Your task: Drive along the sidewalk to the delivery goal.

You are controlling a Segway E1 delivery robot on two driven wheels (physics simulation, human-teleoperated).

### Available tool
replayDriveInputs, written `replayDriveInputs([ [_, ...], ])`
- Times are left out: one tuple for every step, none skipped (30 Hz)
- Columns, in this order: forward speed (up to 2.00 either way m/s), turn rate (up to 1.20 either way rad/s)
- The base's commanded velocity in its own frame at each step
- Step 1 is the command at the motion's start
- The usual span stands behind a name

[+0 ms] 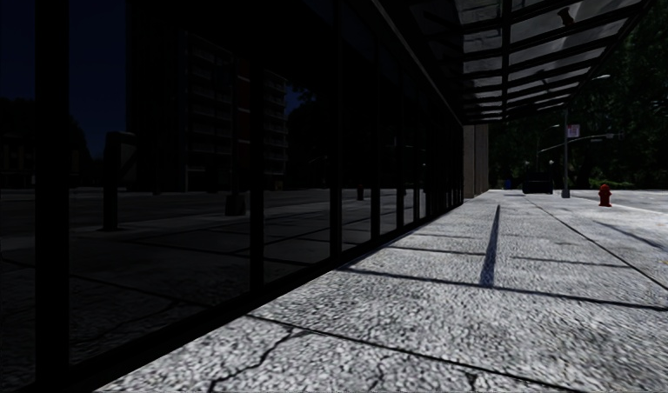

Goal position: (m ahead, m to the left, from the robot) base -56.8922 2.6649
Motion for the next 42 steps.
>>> replayDriveInputs([
  [0.0, -0.42],
  [0.0, -0.42],
  [0.0, -0.42],
  [0.0, -0.42],
  [0.0, -0.42],
  [0.0, -0.42],
  [0.0, -0.42],
  [0.0, -0.42],
  [0.0, -0.42],
  [0.0, -0.42],
  [0.0, -0.42],
  [0.0, -0.42],
  [0.0, -0.42],
  [0.0, -0.42],
  [0.0, -0.42],
  [0.0, -0.42],
  [0.0, -0.42],
  [0.0, -0.42],
  [0.0, -0.42],
  [0.0, -0.42],
  [0.0, -0.42],
  [0.0, -0.42],
  [0.0, -0.42],
  [0.0, -0.42],
  [0.0, -0.42],
  [0.0, -0.42],
  [0.0, -0.42],
  [0.0, -0.42],
  [0.0, -0.42],
  [0.0, -0.42],
  [0.0, -0.42],
  [0.0, -0.42],
  [0.0, -0.42],
  [0.0, -0.42],
  [0.0, -0.42],
  [0.0, -0.42],
  [0.0, -0.42],
  [0.0, -0.42],
  [0.0, -0.42],
  [0.0, -0.42],
  [0.0, -0.42],
  [0.0, -0.42],
])
